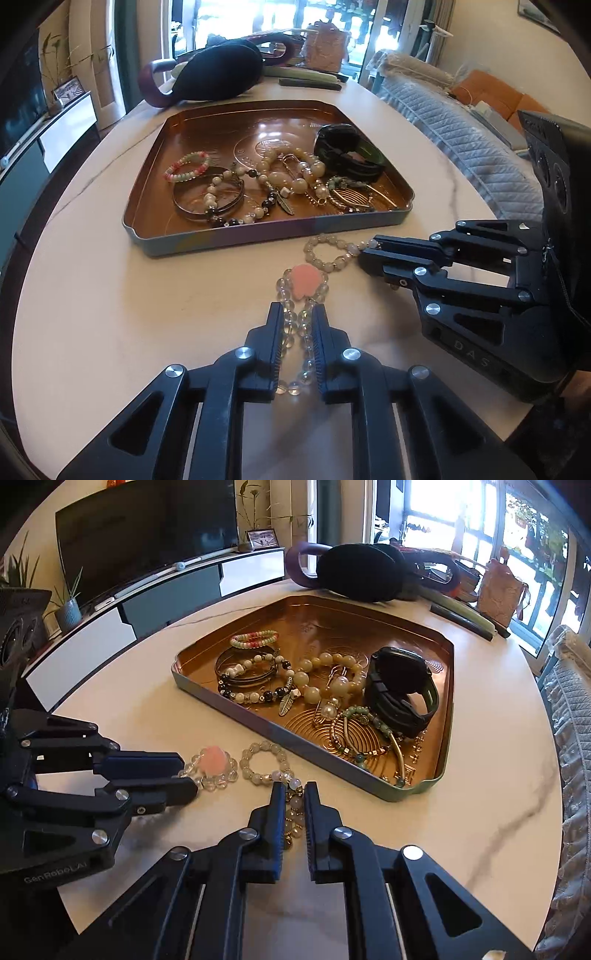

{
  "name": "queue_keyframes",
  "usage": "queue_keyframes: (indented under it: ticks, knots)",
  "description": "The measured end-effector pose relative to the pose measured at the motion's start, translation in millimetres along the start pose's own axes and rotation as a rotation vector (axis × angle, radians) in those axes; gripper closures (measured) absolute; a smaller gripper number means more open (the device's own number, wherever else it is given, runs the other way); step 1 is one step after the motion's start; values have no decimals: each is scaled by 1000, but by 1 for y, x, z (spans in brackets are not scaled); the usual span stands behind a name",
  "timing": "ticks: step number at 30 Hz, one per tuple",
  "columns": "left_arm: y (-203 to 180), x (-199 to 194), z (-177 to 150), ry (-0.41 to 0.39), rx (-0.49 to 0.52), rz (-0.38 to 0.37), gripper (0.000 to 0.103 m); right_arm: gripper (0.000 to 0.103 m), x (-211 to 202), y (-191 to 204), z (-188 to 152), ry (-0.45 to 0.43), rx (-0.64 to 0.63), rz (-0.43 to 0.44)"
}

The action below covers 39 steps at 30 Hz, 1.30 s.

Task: Organize jewelry
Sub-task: 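Grasp the crystal heart bracelet with the left gripper while the right gripper grasps the pearl bracelet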

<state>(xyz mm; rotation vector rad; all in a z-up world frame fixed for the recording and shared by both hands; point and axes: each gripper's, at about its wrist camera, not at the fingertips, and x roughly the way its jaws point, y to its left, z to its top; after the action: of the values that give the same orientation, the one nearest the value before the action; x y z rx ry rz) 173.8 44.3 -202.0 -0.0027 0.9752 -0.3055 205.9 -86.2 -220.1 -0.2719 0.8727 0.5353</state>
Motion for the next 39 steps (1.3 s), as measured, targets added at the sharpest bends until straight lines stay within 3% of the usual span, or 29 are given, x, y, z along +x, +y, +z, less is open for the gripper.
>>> queue_keyframes:
  ticks: [5,8,12,16,19,23,28,35,39]
  knots:
    - [-1,-2,-1,7,-16,-30,87,98,-4,-8,-3,-10,74,43]
    - [-1,-8,1,-6,-25,-43,99,98,-11,-9,-3,-35,94,49]
    - [2,-20,5,-36,-44,-64,99,98,-29,-12,2,-86,118,66]
    - [4,-20,6,-14,-62,-104,99,98,-43,-14,5,-122,132,77]
    - [1,-17,1,5,-49,-75,98,98,-49,-17,4,-130,157,98]
    - [-4,-9,-4,39,-25,-39,88,98,-59,-17,4,-147,159,102]
    - [-4,-6,-3,31,-34,-10,51,98,-66,-18,6,-164,157,104]
    - [-8,-8,-2,31,-18,-49,47,98,-63,-22,4,-152,165,110]
    - [-24,1,-9,2,88,36,49,98,-62,-24,3,-149,172,113]
